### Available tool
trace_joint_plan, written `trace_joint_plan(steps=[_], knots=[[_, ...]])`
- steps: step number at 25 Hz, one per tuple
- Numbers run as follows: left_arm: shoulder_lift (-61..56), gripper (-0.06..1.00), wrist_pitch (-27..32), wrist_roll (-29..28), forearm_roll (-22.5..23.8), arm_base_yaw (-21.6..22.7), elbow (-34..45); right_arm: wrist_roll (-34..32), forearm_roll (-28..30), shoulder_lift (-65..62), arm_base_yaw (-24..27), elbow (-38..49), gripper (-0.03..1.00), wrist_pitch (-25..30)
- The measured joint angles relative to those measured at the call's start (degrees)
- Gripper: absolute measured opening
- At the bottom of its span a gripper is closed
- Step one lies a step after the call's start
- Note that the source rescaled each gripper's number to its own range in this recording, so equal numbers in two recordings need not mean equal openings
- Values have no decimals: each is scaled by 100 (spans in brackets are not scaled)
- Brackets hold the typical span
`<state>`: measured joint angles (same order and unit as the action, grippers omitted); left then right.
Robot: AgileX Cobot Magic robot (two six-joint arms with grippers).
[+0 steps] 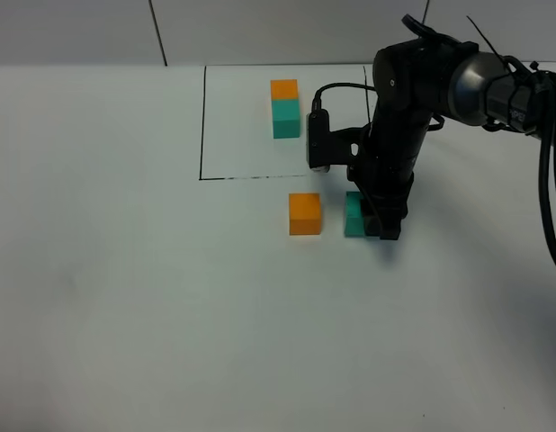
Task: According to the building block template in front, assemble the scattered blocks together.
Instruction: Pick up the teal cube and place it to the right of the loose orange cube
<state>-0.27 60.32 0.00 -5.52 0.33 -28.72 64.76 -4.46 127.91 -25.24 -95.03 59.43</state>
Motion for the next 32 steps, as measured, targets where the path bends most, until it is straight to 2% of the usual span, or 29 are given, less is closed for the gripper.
trace_joint_plan(steps=[6,17,32], knots=[[0,67,0,0,0,0,0,6,-49,77,-81,0,2,-203],[0,67,0,0,0,0,0,-108,-49,250,-93,-97,2,-223],[0,67,0,0,0,0,0,-134,173,267,-263,-102,2,-382]])
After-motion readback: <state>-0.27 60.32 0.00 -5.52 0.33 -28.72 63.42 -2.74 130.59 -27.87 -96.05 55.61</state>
